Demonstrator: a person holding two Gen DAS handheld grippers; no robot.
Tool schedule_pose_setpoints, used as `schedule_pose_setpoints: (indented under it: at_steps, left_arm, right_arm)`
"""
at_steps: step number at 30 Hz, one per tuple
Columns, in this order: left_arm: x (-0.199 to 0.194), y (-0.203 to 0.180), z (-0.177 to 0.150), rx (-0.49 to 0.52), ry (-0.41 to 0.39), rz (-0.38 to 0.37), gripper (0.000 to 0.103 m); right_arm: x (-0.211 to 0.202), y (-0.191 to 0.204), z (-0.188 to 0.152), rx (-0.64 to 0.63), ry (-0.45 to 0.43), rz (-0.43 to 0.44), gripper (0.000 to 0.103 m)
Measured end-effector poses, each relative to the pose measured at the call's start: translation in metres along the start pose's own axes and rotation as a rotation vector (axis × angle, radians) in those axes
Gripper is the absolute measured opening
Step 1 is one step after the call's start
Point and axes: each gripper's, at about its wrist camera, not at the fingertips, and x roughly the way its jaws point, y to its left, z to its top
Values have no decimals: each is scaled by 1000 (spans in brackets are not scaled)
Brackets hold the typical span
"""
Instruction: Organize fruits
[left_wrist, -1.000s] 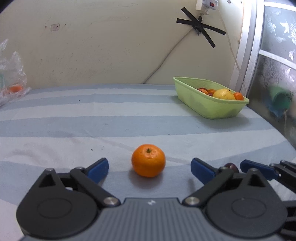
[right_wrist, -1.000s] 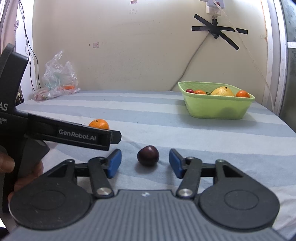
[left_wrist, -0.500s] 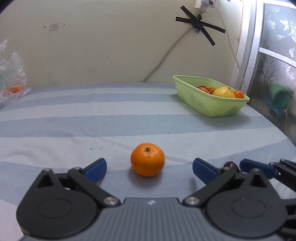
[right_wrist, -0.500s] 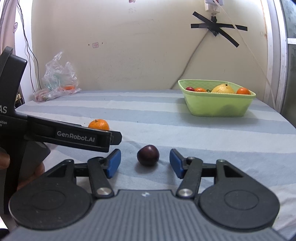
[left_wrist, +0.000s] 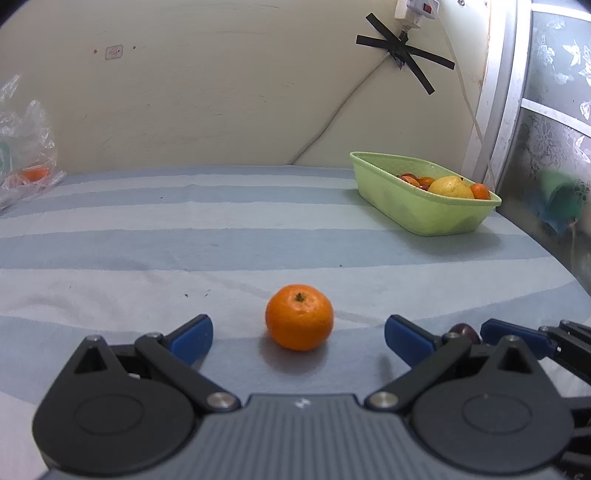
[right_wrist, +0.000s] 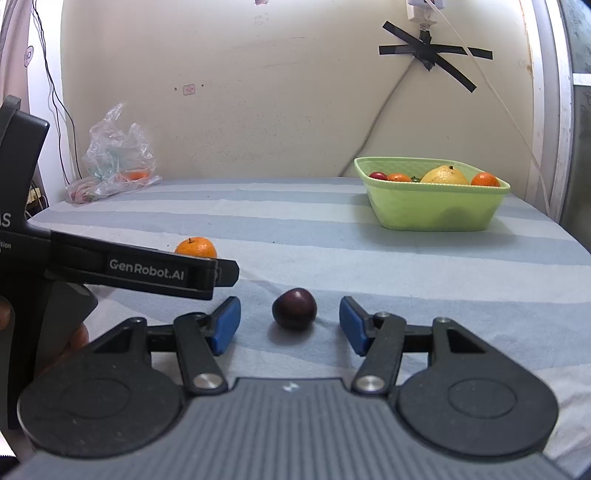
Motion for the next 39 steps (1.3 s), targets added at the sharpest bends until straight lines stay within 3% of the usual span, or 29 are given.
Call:
schedule_pose_setpoints:
  at_steps: [39]
  left_arm:
    - [0, 1, -1, 0, 1, 1, 103]
  right_arm:
    - [0, -1, 0, 4, -1, 2, 66]
